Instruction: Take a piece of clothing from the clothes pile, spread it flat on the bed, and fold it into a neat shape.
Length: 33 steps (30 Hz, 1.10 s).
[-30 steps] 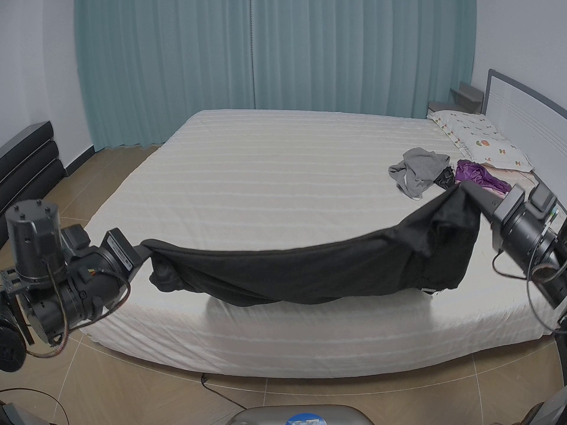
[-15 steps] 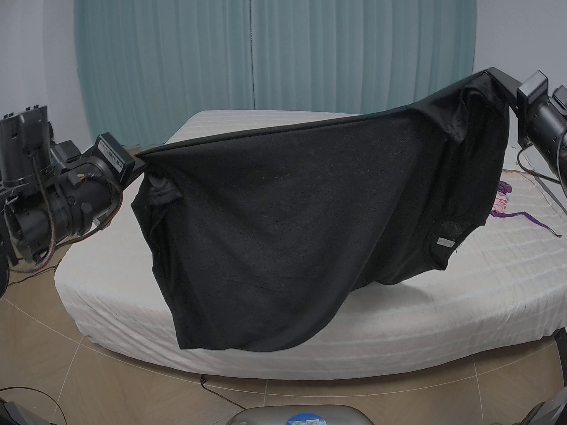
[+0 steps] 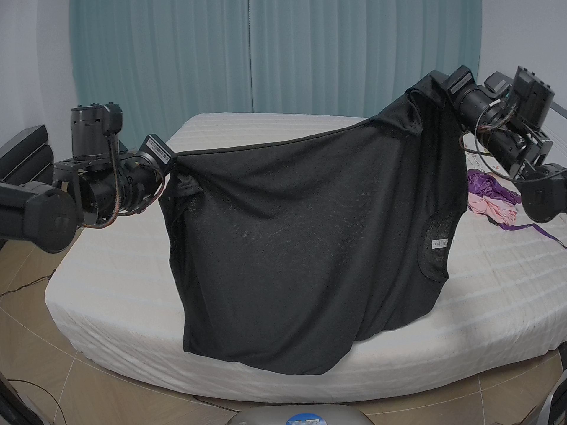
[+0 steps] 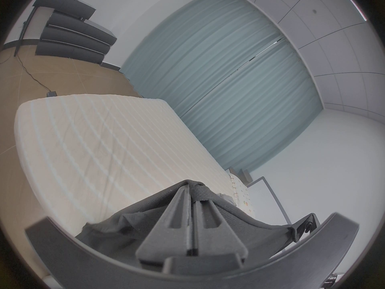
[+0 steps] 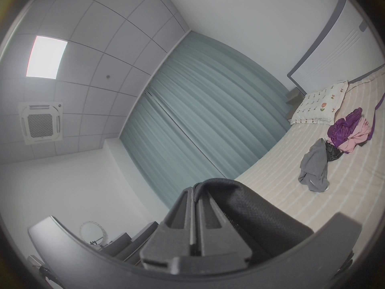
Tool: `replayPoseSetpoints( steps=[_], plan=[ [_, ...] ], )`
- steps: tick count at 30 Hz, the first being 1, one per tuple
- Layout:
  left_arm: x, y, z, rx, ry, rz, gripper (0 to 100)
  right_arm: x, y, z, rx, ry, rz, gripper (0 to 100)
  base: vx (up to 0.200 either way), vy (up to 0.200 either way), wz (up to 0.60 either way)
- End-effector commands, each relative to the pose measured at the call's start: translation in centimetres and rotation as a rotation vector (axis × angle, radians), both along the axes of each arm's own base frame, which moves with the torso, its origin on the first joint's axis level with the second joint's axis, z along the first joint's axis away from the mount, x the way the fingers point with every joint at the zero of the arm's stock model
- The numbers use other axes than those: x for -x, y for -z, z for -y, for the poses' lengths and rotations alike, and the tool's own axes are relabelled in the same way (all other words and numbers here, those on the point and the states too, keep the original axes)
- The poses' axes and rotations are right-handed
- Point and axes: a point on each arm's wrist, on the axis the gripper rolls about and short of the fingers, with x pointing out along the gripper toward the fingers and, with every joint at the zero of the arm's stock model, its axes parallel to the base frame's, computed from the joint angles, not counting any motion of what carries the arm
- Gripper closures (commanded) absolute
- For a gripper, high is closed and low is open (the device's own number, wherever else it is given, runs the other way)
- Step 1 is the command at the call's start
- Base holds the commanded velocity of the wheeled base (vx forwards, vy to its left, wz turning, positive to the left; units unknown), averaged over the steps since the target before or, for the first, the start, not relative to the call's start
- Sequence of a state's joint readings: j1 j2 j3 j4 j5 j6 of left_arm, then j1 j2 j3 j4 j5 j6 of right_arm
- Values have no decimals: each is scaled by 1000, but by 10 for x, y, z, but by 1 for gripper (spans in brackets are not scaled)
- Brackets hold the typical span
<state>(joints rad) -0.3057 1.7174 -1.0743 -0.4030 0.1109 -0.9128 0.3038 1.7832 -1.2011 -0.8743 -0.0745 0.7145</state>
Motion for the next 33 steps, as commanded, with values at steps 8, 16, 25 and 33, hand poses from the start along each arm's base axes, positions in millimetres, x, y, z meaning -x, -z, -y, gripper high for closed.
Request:
replayPoseSetpoints(
  steps=[8, 16, 25, 33],
  plan=[
    [-90, 79, 22, -74, 1, -140, 100, -72, 98, -17, 71, 27, -211, 100, 200, 0, 0],
    [-123, 133, 29, -106, -4, -218, 100, -109, 156, -20, 86, 106, -296, 100, 150, 0, 0],
    [-136, 189, 35, -124, -8, -274, 100, -127, 220, -19, 113, 130, -384, 100, 0, 0, 0],
    [-142, 213, 31, -123, -22, -288, 100, -141, 256, -15, 123, 147, -431, 100, 0, 0, 0]
  ],
)
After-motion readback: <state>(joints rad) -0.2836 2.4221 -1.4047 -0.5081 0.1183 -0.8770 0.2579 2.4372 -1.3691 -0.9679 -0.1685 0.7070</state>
